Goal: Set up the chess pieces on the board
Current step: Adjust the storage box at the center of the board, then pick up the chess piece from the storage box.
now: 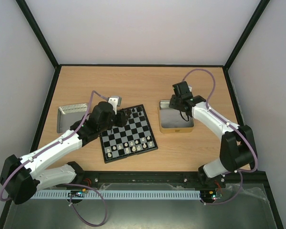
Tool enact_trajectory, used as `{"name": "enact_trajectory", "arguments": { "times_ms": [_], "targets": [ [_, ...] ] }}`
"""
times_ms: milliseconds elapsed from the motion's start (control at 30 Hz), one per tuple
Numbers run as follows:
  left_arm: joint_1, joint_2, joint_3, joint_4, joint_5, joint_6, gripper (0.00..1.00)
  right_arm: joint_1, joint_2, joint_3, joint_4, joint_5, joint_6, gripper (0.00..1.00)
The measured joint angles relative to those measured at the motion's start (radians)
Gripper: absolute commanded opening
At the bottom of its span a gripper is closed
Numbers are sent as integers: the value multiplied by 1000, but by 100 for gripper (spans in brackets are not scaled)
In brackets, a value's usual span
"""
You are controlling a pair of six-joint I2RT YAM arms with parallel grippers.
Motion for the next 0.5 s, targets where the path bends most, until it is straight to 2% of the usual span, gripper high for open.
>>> {"name": "enact_trajectory", "arguments": {
  "times_ms": [200, 400, 500],
  "targets": [
    [2, 8, 0, 0, 7, 0, 47, -100, 29, -92, -18, 66, 66, 47],
    [2, 11, 0, 0, 14, -1, 47, -110, 100, -113, -18, 47, 69, 48],
    [2, 12, 0, 0, 17, -1, 47, -110, 131, -113, -10, 36, 65, 39]
  ]
}}
